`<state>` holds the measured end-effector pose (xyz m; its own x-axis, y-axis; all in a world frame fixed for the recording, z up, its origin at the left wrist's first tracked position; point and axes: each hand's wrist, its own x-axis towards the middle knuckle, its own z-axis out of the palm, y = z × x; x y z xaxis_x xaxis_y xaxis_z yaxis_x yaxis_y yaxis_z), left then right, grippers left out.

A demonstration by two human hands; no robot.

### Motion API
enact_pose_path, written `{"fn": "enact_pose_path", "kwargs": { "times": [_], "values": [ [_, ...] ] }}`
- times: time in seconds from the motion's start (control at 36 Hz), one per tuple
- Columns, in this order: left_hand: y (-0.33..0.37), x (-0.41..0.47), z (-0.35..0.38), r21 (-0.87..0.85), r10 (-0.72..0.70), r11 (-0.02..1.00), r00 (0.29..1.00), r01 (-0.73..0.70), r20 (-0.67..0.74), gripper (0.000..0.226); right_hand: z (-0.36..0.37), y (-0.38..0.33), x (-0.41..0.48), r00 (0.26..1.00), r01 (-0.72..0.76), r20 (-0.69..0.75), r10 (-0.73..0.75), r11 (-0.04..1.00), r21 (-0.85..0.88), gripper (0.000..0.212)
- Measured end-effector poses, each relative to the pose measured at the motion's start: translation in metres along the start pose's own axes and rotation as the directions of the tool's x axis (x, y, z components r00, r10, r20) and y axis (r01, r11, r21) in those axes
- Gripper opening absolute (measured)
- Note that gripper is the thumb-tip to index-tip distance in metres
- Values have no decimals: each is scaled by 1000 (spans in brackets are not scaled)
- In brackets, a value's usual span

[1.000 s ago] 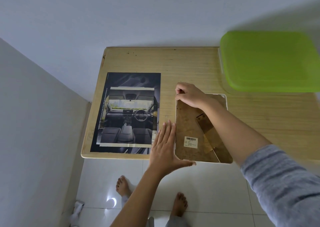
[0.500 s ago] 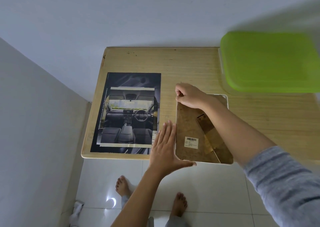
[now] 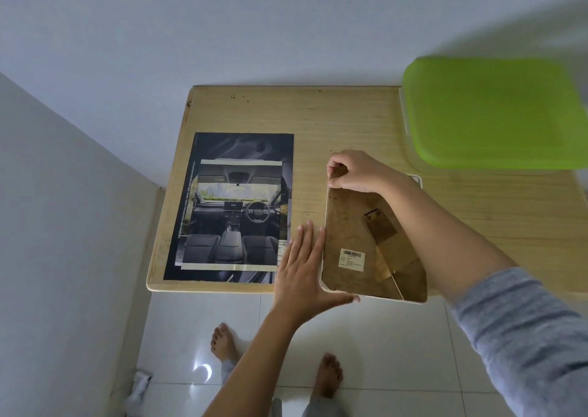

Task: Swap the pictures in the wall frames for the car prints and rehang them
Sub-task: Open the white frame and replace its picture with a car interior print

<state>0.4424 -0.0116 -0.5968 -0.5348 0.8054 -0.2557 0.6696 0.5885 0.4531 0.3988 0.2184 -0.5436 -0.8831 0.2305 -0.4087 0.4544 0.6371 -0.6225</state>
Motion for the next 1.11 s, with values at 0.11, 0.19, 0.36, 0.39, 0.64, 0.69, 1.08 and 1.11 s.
{"fn": "enact_pose_path", "kwargs": {
  "times": [0.11,0.19,0.36,0.39,0.64,0.69,1.08,1.11],
  "values": [
    [0,1,1,-11,3,1000,1000,-3,-2,125,2,1,0,1000,-14,13,13,997,82,8],
    [0,0,0,-14,5,1000,1000,-5,0,126,2,2,1,1000,-23,20,20,990,138,8],
    [-1,1,0,-15,1,1000,1000,-1,-3,122,2,5,4,998,-54,30,48,970,239,14],
    [-1,1,1,-18,1,1000,1000,-1,-1,122,2,7,5,998,-59,32,53,964,260,16],
    [-2,1,2,-12,4,1000,1000,-5,-11,121,-1,9,6,997,-69,46,58,949,309,22],
    [-2,1,2,-15,3,1000,1000,-4,-11,122,1,10,6,998,-65,31,58,951,304,21],
    [-1,0,-2,-61,1,998,1000,-2,-13,125,6,2,1,1000,-20,11,18,970,242,16],
    [-1,0,-2,-66,-3,998,1000,2,-12,126,6,0,0,1000,-15,12,13,974,225,16]
  ]
}}
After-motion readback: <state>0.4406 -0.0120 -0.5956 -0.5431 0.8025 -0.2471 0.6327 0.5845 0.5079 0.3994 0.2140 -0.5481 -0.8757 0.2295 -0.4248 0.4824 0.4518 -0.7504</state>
